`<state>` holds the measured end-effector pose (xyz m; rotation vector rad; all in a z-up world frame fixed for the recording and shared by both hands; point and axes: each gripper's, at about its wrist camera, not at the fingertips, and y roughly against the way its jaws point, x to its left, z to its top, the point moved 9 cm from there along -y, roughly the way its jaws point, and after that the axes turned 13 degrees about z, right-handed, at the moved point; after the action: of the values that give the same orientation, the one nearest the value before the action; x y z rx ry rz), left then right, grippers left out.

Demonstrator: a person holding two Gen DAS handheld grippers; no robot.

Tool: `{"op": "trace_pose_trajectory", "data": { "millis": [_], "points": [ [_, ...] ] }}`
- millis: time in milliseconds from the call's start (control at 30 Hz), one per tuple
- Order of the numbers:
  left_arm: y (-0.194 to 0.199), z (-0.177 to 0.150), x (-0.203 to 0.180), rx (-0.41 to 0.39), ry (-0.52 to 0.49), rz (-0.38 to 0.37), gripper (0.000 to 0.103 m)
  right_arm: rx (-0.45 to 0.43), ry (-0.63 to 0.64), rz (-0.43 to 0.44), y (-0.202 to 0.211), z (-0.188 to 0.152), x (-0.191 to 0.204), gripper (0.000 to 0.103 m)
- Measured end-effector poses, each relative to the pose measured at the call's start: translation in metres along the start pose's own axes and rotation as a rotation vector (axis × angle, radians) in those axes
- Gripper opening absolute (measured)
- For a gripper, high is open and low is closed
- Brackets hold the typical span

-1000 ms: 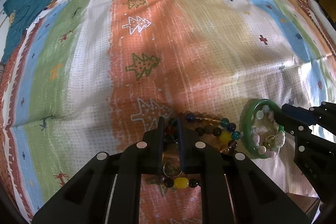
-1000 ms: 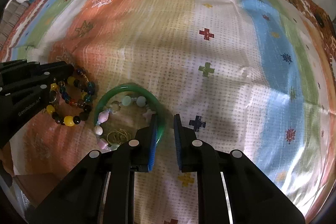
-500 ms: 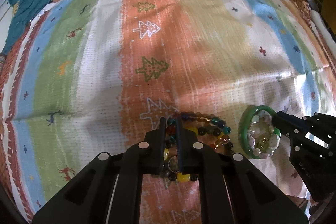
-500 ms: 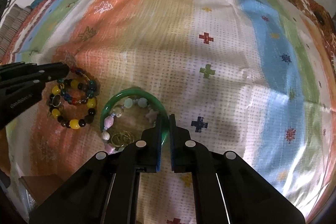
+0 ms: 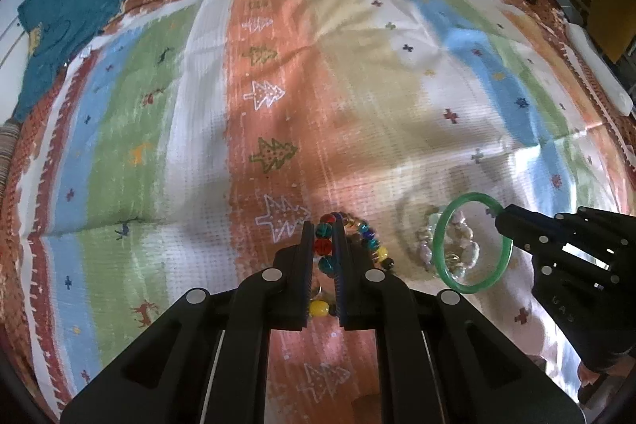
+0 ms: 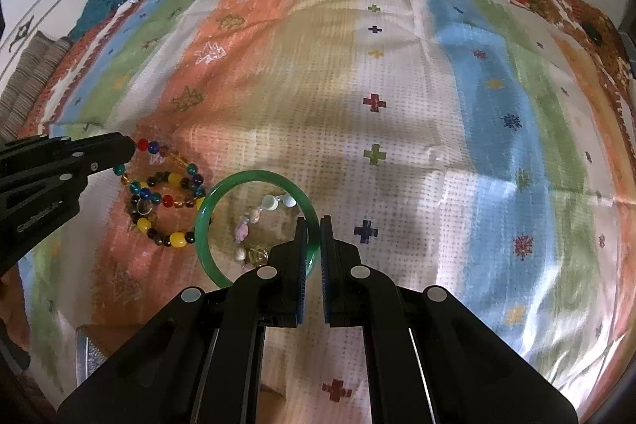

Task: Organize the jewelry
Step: 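Lift multicolour bracelet with left tool while right tool carries green bangle toward tin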

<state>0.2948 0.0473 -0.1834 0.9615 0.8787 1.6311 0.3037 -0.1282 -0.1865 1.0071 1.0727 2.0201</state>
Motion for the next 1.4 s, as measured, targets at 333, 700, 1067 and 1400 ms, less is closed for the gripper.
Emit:
{"op": "trace_pose_trajectory", "data": {
  "millis": [333,700,1067,1400],
  "points": [
    [0.018,-0.006,0.006,-0.016,0.004,0.005,0.008,-0.025,-0.006,-0.017,0.014,-0.005,0.002,0.007],
    [0.057,-0.007,0.022,-0.064,0.042,-0.03,0.008,-0.064,0.013,-0.019,0.039,-0.007,0.013,0.007],
    [0.09,-0.017,0.021,-0.106,0.045,-0.071,0.008,-0.083,0.022,-0.003,0.058,-0.023,0.023,0.007],
    [0.119,-0.027,0.008,-0.15,0.022,-0.111,0.008,-0.091,0.035,0.002,0.068,-0.033,0.031,0.007]
  ]
}}
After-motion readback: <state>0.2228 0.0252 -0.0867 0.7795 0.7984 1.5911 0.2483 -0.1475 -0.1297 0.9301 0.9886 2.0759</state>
